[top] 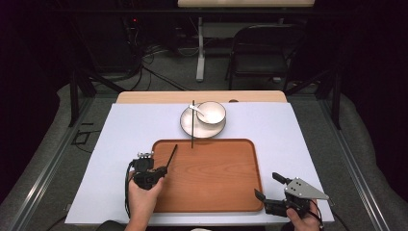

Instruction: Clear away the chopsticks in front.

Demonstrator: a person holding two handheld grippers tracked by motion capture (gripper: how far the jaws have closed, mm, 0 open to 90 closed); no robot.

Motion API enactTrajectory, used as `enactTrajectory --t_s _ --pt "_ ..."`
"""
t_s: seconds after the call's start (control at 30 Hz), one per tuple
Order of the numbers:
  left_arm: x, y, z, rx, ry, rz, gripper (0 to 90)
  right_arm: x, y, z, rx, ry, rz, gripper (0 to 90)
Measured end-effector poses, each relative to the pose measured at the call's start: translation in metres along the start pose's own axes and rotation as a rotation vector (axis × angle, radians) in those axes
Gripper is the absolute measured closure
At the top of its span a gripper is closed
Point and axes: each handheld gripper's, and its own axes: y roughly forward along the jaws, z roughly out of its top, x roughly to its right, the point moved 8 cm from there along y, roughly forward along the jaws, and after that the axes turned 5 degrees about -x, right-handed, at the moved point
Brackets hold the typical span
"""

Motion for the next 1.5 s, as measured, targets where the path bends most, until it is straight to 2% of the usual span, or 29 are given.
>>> enactTrajectory --t_s 0.27,0.7,1.0,1.1,1.23,1.3,1.33,1.37,1.4,1.43,1.5 --pt "-0.004 0.011 -0.002 -0.026 -0.005 0.03 85.7 0.0 0.0 0.0 0.002 0.001 -0.002 14.6" --pt "-0.006 0.018 -0.005 -0.049 -0.014 0.035 85.5 0.0 0.0 0.0 0.001 0.0 0.0 14.6" --pt "-0.006 0.019 -0.006 -0.058 -0.015 0.034 81.8 0.0 0.0 0.0 0.001 -0.001 0.0 14.6" --pt "-0.005 0.015 -0.004 -0.047 -0.013 0.029 81.4 0.0 0.0 0.0 0.002 -0.002 0.0 14.6" --pt "-0.003 0.009 0.004 -0.029 0.0 0.013 75.6 0.0 0.0 0.0 0.001 -0.001 0.0 14.6" --pt "0.0 0.004 0.016 0.031 0.037 -0.005 69.8 0.0 0.0 0.0 0.002 -0.001 0.0 14.6" --pt "0.0 0.004 0.016 0.031 0.037 -0.005 65.1 0.0 0.0 0.0 0.002 0.002 0.0 14.6" --pt "0.002 0.001 0.025 0.062 0.065 -0.027 62.6 0.0 0.0 0.0 0.002 0.003 0.0 14.6" --pt "0.004 0.0 0.029 0.074 0.075 -0.04 60.6 0.0 0.0 0.0 0.002 0.002 0.0 14.6" --pt "0.004 0.0 0.029 0.074 0.075 -0.04 57.5 0.0 0.0 0.0 0.002 0.002 0.0 14.6" --pt "0.006 -0.002 0.041 0.081 0.088 -0.08 54.4 0.0 0.0 0.0 0.002 0.001 0.0 14.6"
